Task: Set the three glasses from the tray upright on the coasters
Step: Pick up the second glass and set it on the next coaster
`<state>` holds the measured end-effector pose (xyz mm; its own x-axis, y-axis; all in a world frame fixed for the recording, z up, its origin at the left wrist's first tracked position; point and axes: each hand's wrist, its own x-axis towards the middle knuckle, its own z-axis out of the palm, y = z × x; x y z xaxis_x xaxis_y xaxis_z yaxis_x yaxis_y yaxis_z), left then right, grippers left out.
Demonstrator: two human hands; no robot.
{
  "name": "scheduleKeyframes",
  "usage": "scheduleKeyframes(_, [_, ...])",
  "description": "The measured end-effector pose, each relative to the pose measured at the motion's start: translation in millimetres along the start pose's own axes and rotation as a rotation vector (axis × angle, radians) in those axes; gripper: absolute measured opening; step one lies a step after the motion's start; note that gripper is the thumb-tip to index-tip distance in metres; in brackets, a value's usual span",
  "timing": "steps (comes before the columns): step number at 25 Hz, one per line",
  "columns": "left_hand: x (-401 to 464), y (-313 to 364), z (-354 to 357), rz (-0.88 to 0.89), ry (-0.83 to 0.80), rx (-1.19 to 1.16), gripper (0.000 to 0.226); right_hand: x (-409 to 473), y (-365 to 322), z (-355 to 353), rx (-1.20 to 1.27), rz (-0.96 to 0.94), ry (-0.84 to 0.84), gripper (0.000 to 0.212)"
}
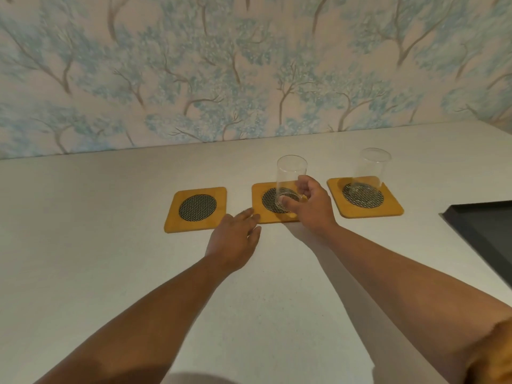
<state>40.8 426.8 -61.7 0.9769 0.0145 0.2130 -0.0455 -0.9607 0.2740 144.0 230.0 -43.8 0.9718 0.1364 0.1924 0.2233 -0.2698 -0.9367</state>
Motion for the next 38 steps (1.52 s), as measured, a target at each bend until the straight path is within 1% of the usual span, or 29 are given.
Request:
scheduleKeyframes(5, [1.5,-5.0,2.5,-0.015,0.014,-0.103,0.048,11.0,5.9,12.7,-0.036,-0.011,-0.041,0.084])
scheduleKeyframes(9, [1.3,-4.4,3.9,-0.028,0.025,-0.130,0.047,11.1,10.4,18.5,-0.063,-0.029,-0.022,0.084])
scheduleKeyframes(12, [1.0,-4.2,2.2,-0.038,0.030,-0.133,0.047,13.0,10.9,21.0,-0.112,-0.033,-0.018,0.088])
scheduleKeyframes(16, [1.6,-2.2,2.2,-0.046,0.025,-0.121,0.046,14.3,14.3,22.5,-0.222,-0.066,0.001,0.086])
scheduleKeyframes(19, [1.0,-3.3,2.3,-0.054,0.021,-0.117,0.046,15.9,15.6,23.5,-0.270,-0.080,-0.010,0.091])
scheduleKeyframes(27, [1.8,-2.8,3.2,-0.059,0.024,-0.103,0.046,20.7,20.5,25.1,-0.312,-0.074,-0.015,0.101])
scheduleKeyframes(36, [0.1,-1.5,1.2,-0.051,0.022,-0.126,0.046,19.6,17.3,24.6,-0.345,-0.071,-0.015,0.107])
scheduleKeyframes(38, [0.1,-0.9,0.7,-0.060,0.021,-0.120,0.046,20.4,17.7,24.7,-0.353,-0.070,-0.015,0.105])
